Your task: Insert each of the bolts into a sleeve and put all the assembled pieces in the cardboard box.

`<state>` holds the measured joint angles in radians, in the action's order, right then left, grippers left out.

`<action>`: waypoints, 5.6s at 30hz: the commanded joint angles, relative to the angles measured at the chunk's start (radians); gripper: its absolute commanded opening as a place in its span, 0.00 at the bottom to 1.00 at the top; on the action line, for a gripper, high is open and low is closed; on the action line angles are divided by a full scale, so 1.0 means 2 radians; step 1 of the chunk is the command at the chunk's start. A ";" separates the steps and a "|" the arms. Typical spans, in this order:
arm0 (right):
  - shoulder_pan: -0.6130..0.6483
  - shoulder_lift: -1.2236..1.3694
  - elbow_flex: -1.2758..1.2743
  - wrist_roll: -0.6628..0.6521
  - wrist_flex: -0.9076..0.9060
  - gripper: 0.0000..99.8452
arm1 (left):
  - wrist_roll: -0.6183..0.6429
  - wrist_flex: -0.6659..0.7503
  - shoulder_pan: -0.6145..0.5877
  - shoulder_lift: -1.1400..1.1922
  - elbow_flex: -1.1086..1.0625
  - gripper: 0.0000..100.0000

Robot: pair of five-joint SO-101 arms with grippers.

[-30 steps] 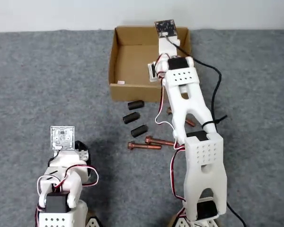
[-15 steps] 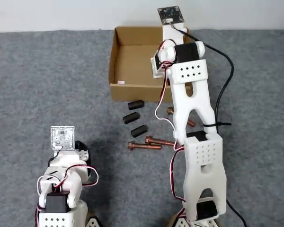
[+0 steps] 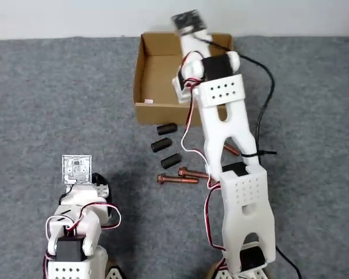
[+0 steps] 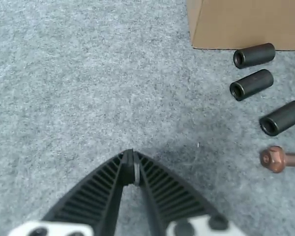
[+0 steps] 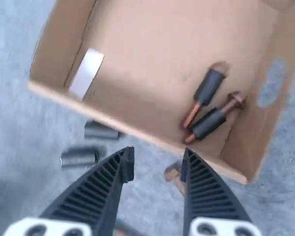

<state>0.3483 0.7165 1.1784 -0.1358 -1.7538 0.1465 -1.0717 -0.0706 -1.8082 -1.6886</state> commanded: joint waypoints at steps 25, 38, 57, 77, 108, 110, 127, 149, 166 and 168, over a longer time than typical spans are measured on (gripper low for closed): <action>0.099 -0.044 -0.331 -0.326 0.008 0.16 | -0.002 0.014 -0.003 -0.004 0.002 0.00; 0.112 -0.031 -0.331 -0.326 0.046 0.24 | -0.002 0.015 -0.004 -0.004 0.002 0.00; 0.121 0.047 -0.331 -0.323 0.088 0.01 | -0.002 0.023 -0.016 -0.004 0.002 0.00; 0.049 -0.111 -0.261 -0.165 -0.022 0.01 | -0.001 0.025 -0.012 -0.004 0.002 0.00; -0.302 -0.713 -0.748 0.079 -0.010 0.01 | -0.056 0.012 0.097 -0.002 0.119 0.01; -0.313 -0.742 -0.768 0.079 -0.009 0.01 | -0.055 -0.005 0.110 -0.002 0.142 0.01; -0.326 -1.015 -0.953 0.077 0.036 0.01 | 0.164 -0.032 0.225 0.420 0.472 0.01; -0.411 -1.061 -0.995 0.076 0.048 0.01 | 0.345 -0.036 0.315 0.901 0.786 0.01; -0.411 -1.061 -0.995 0.077 0.048 0.01 | 0.367 -0.036 0.372 1.125 0.970 0.20; -0.411 -1.061 -0.996 0.077 0.048 0.01 | 0.367 -0.036 0.372 1.152 0.992 0.20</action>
<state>-0.4603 -1.4039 -0.8178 0.0130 -1.6786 0.8723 -1.1362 0.6705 0.4626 0.2110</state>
